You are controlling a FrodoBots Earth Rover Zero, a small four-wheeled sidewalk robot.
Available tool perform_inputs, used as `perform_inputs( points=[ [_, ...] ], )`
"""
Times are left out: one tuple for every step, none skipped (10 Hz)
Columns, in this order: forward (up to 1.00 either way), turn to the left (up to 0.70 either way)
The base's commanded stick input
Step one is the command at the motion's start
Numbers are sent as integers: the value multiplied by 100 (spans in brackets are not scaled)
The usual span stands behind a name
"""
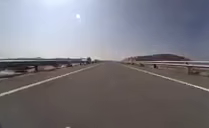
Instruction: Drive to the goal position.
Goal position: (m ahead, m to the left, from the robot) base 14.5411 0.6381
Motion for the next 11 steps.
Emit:
perform_inputs(
  points=[
    [100, 0],
    [100, 0],
    [100, 0],
    [100, 0],
    [100, 0],
    [100, 0],
    [100, 0],
    [100, 0],
    [100, 0],
    [100, 0],
    [100, 0]
  ],
)
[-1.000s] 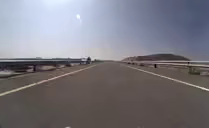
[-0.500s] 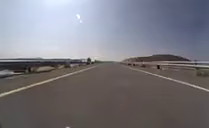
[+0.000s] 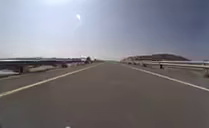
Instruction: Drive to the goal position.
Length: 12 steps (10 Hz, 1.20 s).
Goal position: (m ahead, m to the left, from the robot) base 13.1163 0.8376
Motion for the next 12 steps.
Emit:
perform_inputs(
  points=[
    [100, 0],
    [100, 0],
    [100, 0],
    [100, 0],
    [100, 0],
    [100, 0],
    [100, 0],
    [100, 0],
    [100, 0],
    [100, 0],
    [100, 0],
    [100, 0]
  ],
)
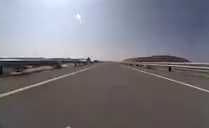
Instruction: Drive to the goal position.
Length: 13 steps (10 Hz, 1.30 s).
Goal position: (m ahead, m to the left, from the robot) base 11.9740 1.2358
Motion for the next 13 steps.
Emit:
perform_inputs(
  points=[
    [100, 0],
    [100, 0],
    [100, 0],
    [100, 0],
    [100, 0],
    [100, 0],
    [100, 0],
    [100, 0],
    [100, 0],
    [100, 0],
    [100, 0],
    [100, 0],
    [100, 0]
  ],
)
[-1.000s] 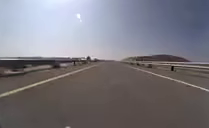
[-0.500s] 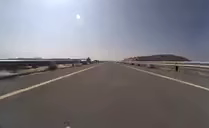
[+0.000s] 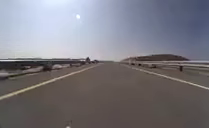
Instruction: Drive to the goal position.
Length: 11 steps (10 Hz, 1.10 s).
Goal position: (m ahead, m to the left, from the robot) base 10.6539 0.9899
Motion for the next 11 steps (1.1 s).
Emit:
perform_inputs(
  points=[
    [100, 0],
    [100, 0],
    [100, 0],
    [100, 0],
    [100, 0],
    [100, 0],
    [100, 0],
    [100, 0],
    [100, 0],
    [100, 0],
    [100, 0]
  ],
)
